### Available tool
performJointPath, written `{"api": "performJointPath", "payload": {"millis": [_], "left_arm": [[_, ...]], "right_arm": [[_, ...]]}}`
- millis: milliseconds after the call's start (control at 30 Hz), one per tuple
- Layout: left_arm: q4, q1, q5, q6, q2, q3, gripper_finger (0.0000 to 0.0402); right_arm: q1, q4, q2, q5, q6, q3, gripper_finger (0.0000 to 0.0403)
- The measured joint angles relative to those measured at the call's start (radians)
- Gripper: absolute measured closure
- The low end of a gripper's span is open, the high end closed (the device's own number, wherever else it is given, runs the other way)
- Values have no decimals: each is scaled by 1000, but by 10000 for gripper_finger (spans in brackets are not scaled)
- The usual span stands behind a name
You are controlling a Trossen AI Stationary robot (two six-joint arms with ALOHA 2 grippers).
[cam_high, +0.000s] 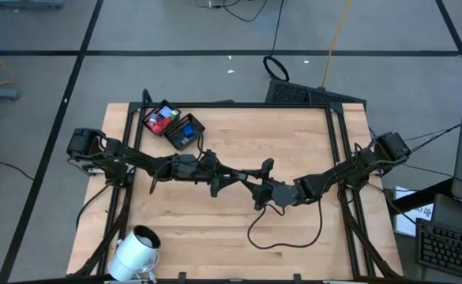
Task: Pick & Place Office items
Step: Put the black timer into the bottom black bin
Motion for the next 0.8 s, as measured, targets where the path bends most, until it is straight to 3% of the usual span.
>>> {"api": "performJointPath", "payload": {"millis": [167, 567, 800], "left_arm": [[0, 0, 0, 0, 0, 0, 189], [0, 3, -1, 27, 0, -1, 315], [31, 24, 1, 79, 0, -3, 334]], "right_arm": [[0, 0, 0, -2, 0, 0, 236], [0, -2, 0, -1, 5, 0, 236], [0, 0, -2, 11, 9, 0, 236]]}}
